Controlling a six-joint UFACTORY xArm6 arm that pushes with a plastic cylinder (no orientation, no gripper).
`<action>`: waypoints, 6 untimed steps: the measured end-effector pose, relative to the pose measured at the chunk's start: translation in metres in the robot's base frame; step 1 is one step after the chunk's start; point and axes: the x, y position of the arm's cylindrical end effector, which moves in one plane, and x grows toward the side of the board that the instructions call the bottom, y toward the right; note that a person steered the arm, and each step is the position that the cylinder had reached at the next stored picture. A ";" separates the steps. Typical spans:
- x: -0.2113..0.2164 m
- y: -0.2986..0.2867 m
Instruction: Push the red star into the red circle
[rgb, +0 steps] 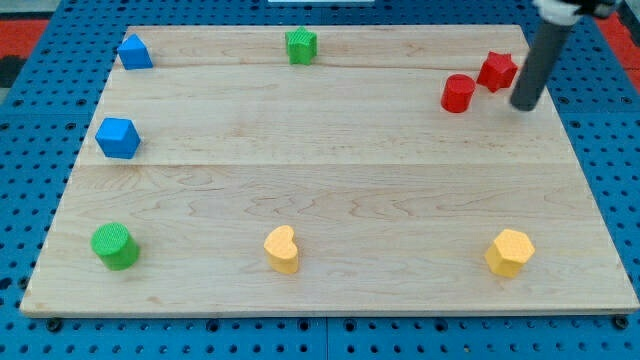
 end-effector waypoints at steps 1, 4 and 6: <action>-0.058 0.001; -0.129 -0.034; -0.076 0.008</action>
